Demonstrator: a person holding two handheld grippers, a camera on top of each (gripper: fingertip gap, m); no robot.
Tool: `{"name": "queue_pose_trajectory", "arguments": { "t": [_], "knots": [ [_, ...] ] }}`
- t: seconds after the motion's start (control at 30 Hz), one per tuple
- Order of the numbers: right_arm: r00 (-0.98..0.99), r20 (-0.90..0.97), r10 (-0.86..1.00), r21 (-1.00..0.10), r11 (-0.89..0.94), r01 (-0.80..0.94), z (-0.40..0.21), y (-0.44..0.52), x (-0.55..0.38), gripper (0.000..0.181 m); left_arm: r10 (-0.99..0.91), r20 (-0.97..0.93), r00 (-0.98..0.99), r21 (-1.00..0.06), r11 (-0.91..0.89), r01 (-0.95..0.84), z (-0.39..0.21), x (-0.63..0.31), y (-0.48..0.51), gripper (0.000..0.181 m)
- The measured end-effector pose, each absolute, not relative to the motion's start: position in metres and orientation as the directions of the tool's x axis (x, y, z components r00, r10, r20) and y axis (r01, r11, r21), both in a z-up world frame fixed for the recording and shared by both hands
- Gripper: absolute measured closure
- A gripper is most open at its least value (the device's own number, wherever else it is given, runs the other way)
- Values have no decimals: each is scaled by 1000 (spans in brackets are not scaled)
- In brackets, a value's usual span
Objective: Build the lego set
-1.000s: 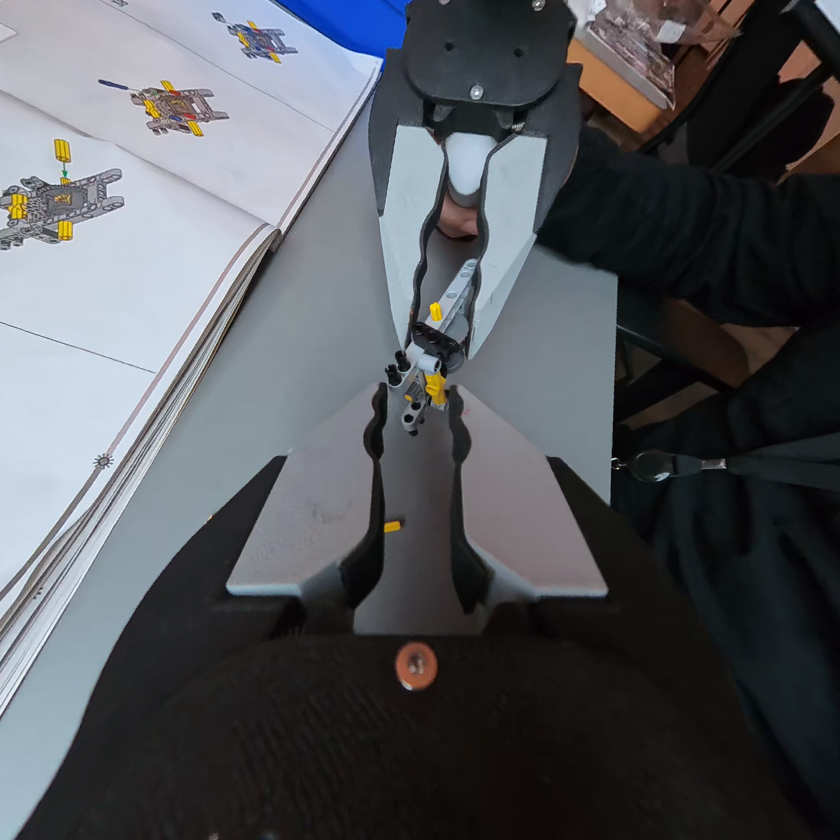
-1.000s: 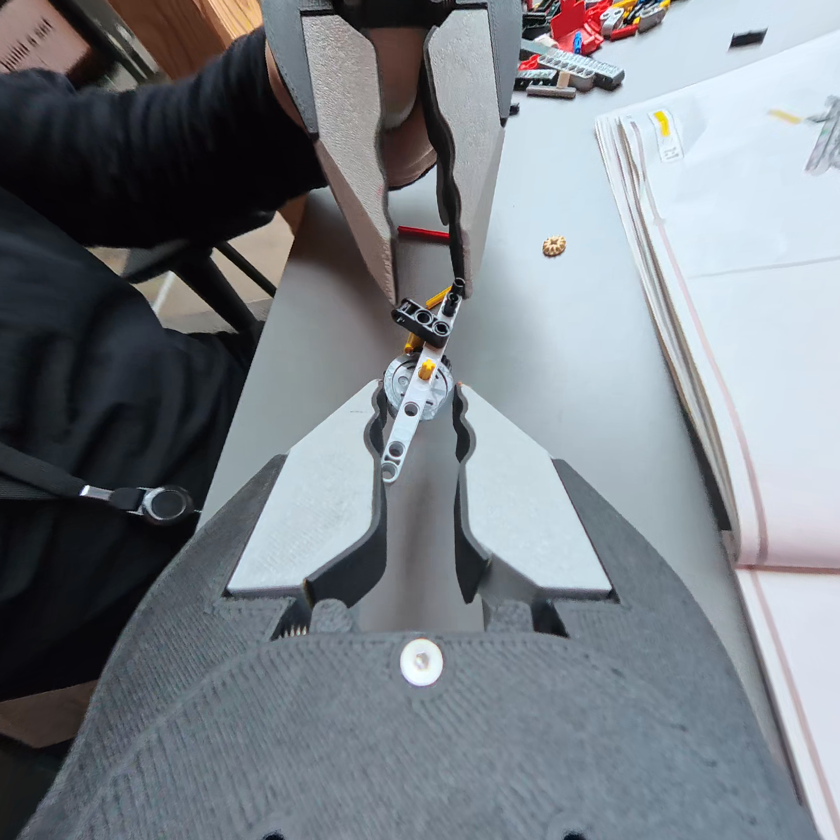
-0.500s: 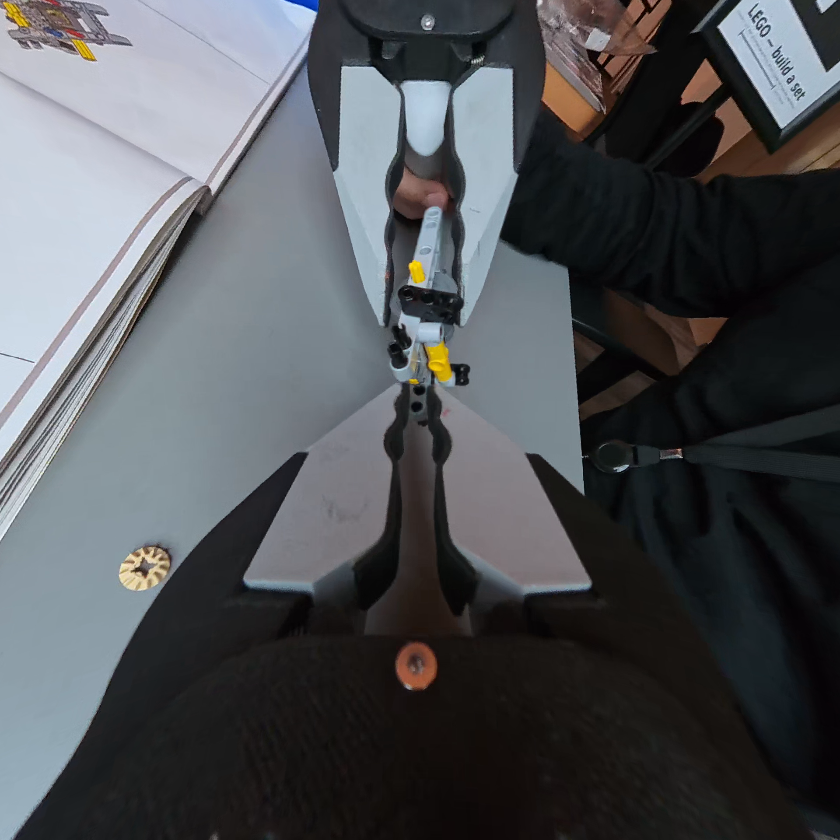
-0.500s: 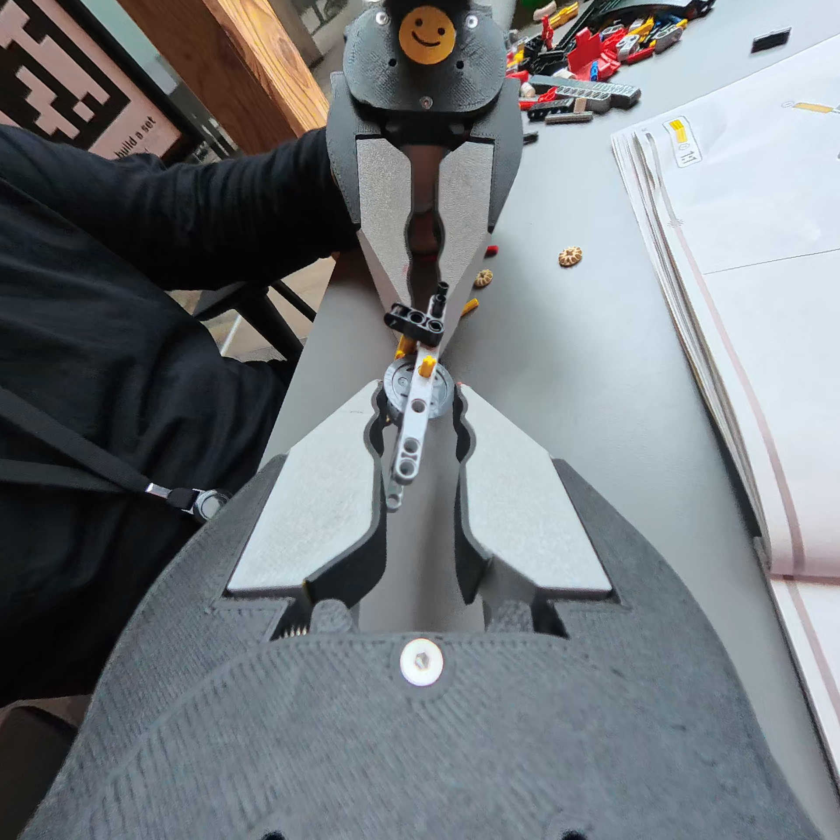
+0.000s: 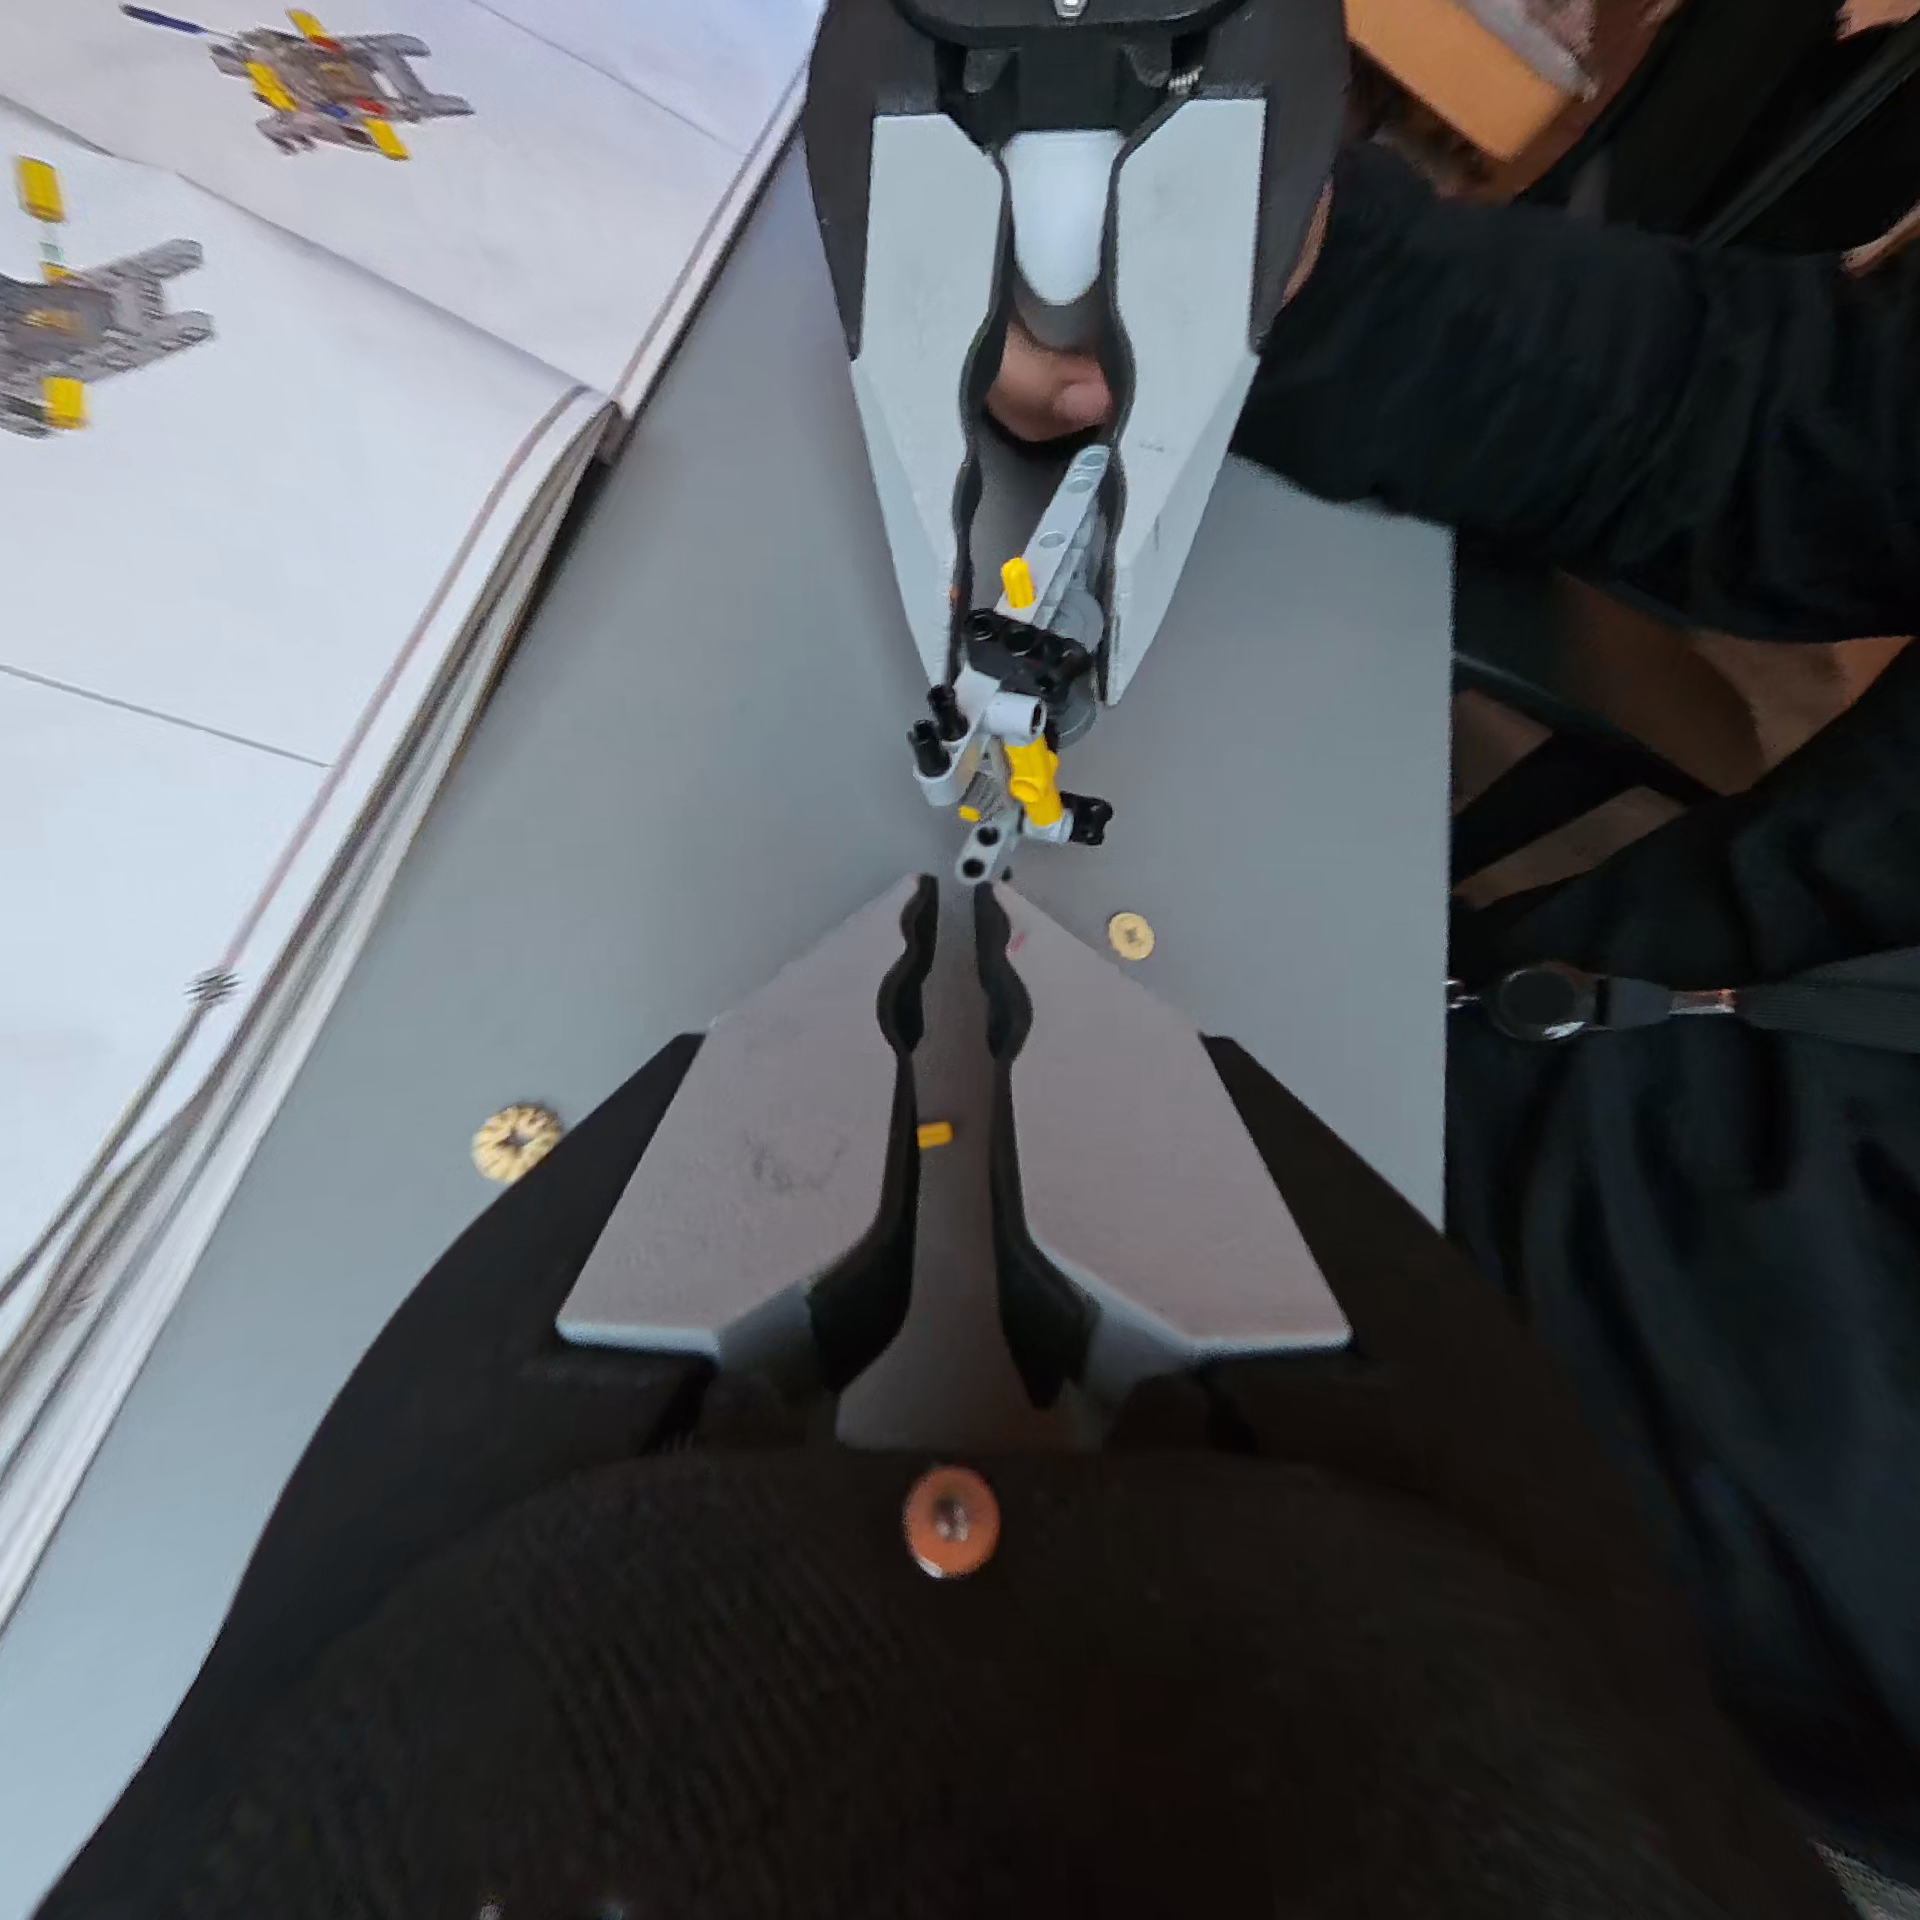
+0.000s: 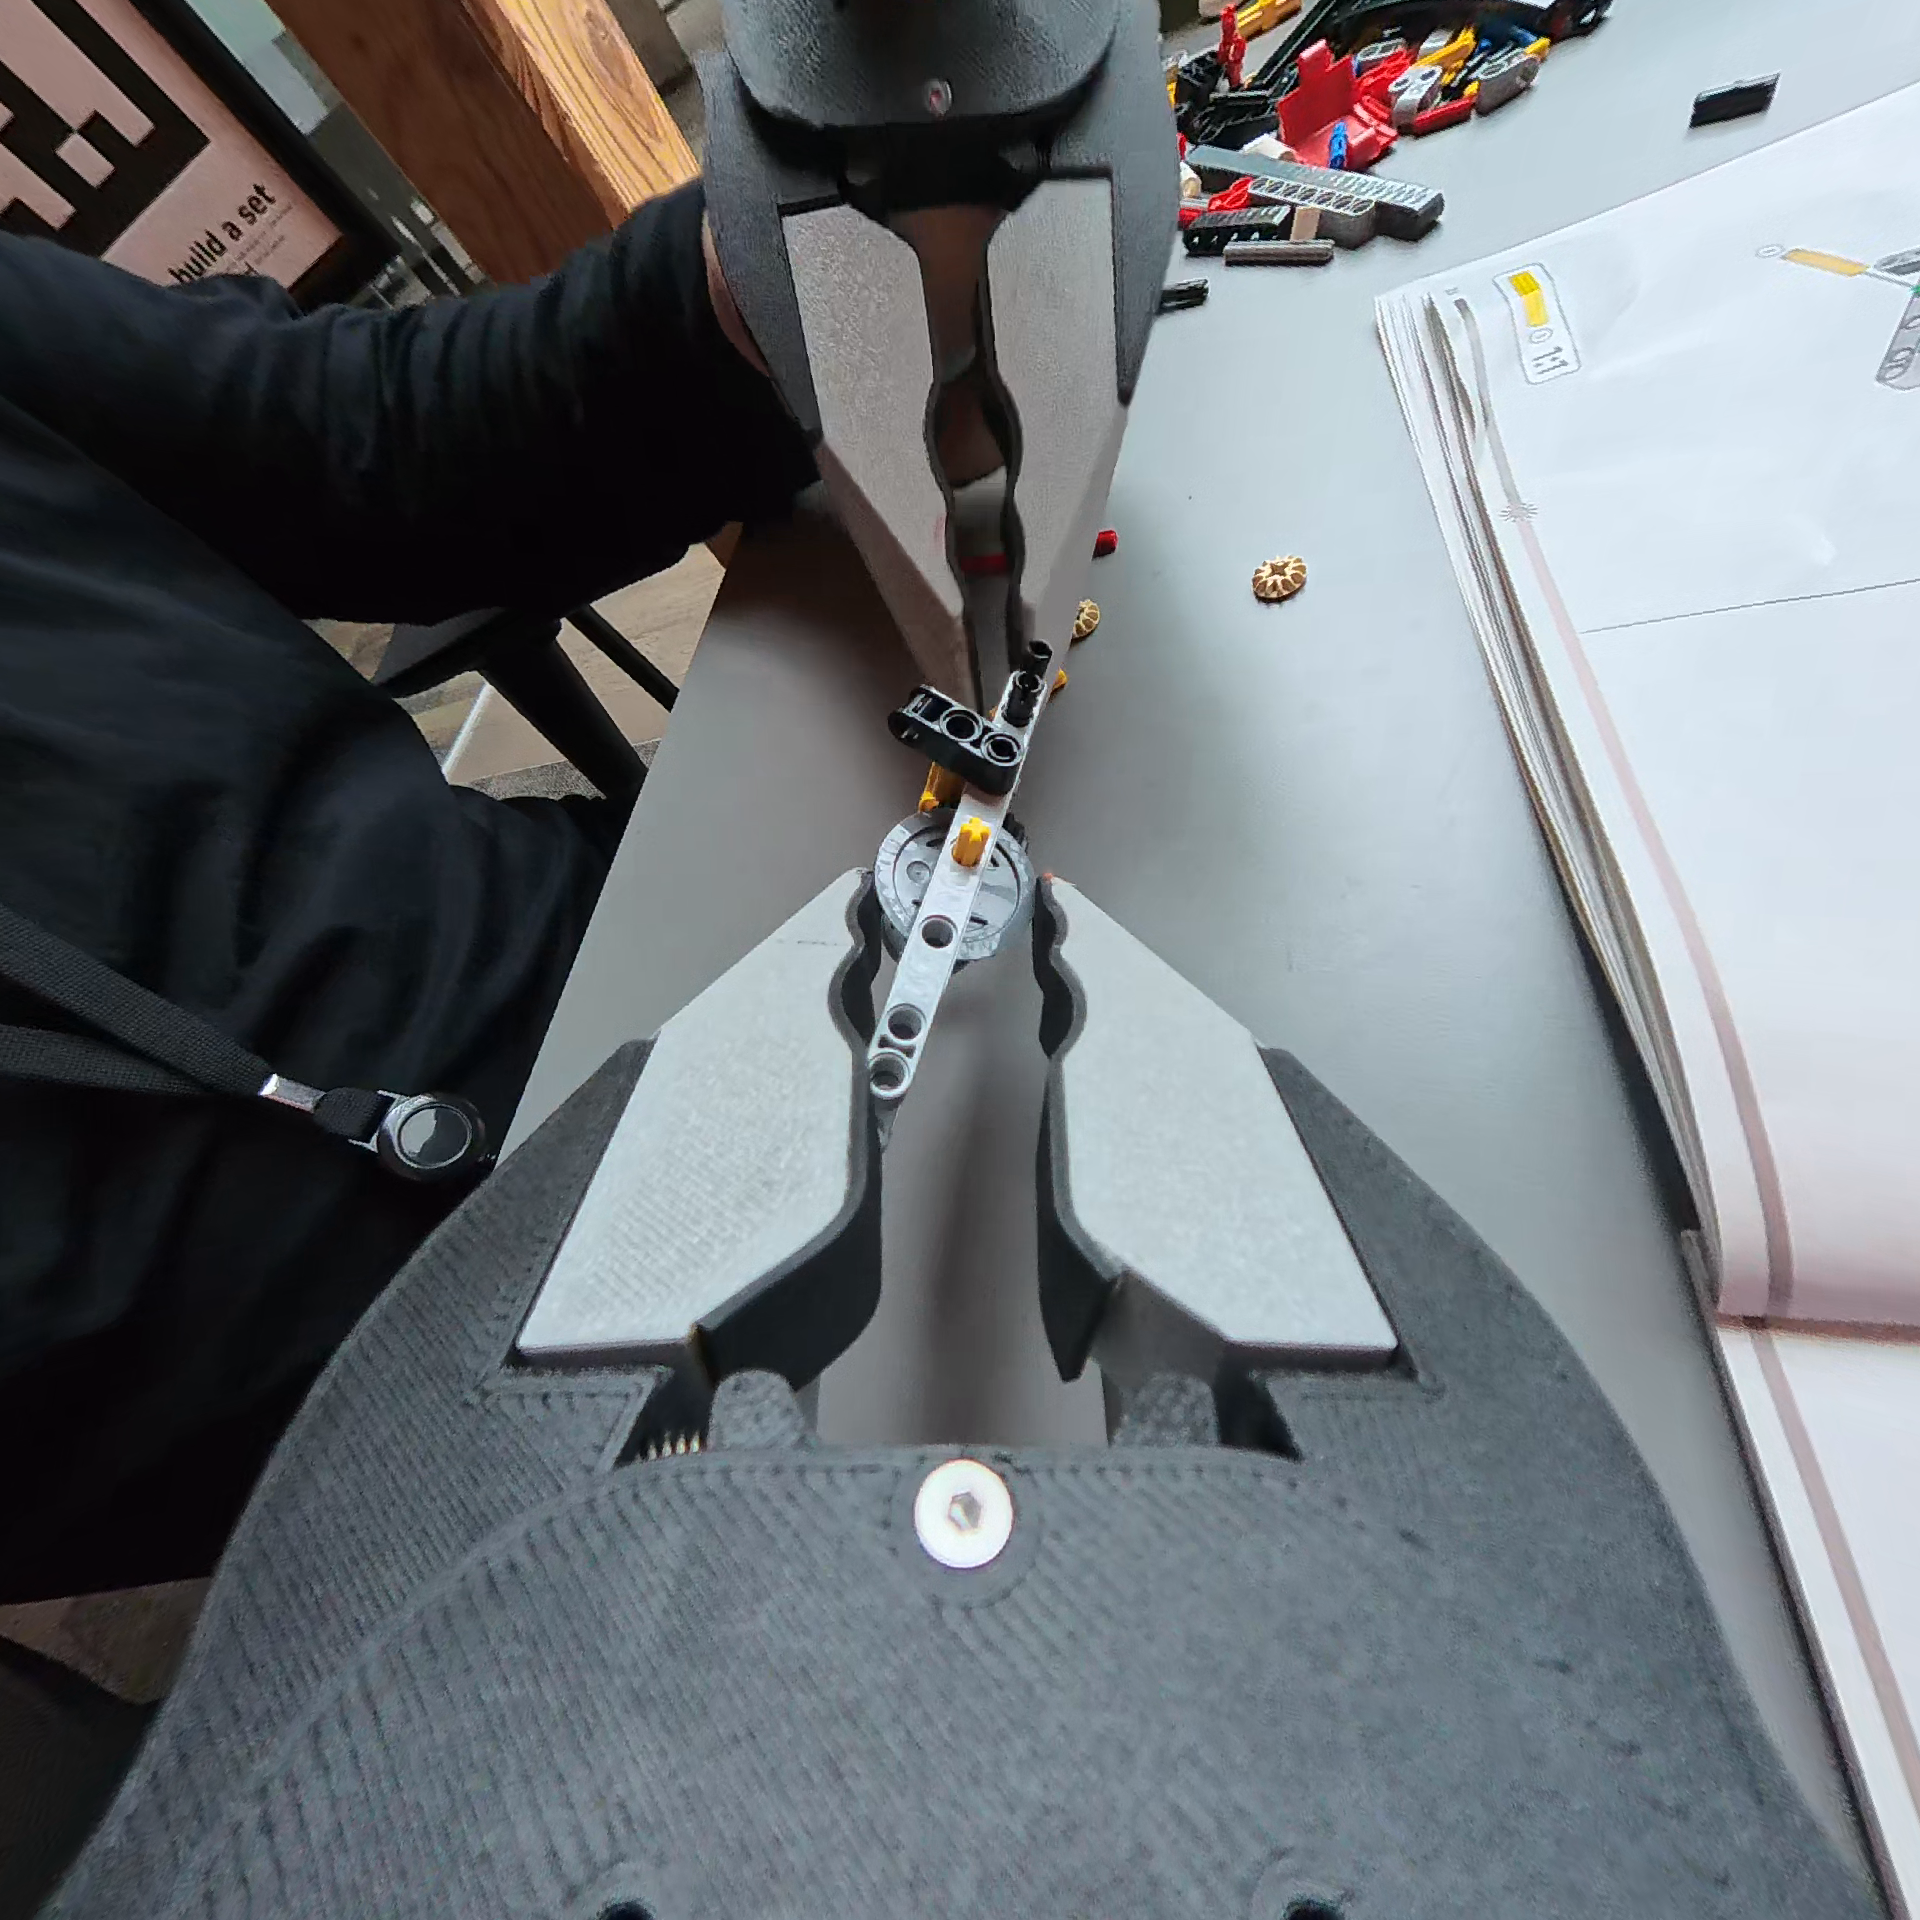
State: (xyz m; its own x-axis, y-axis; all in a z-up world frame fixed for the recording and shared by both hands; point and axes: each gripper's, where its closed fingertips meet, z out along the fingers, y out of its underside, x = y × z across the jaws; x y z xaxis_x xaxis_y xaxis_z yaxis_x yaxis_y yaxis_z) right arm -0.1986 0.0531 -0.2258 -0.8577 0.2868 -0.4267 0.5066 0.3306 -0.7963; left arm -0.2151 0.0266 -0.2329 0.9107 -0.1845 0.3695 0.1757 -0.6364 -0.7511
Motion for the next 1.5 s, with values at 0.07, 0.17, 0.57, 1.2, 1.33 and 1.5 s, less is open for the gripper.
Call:
{"name": "queue_pose_trajectory", "arguments": {
  "t": [0.07,0.17,0.57,1.2,1.33,1.5],
  "knots": [
    [-857,-424,292,-796,331,506,-227,54,-199,155,-158,328,931,-756,-635,159,-228,-224,21,175],
    [-863,-410,297,-799,339,496,-229,56,-200,155,-140,319,937,-764,-624,167,-222,-231,16,174],
    [-913,-309,266,-822,408,397,-236,58,-194,155,-171,320,932,-735,-665,130,-243,-210,29,161],
    [-871,-420,257,-819,307,485,-224,62,-201,155,-230,535,813,-759,-554,343,-223,-201,48,180],
    [-871,-406,278,-805,343,484,-232,63,-202,155,-214,533,819,-759,-549,350,-224,-205,48,181],
    [-867,-398,300,-796,356,489,-235,63,-204,155,-159,504,849,-745,-577,334,-233,-211,48,181]
  ]
}}
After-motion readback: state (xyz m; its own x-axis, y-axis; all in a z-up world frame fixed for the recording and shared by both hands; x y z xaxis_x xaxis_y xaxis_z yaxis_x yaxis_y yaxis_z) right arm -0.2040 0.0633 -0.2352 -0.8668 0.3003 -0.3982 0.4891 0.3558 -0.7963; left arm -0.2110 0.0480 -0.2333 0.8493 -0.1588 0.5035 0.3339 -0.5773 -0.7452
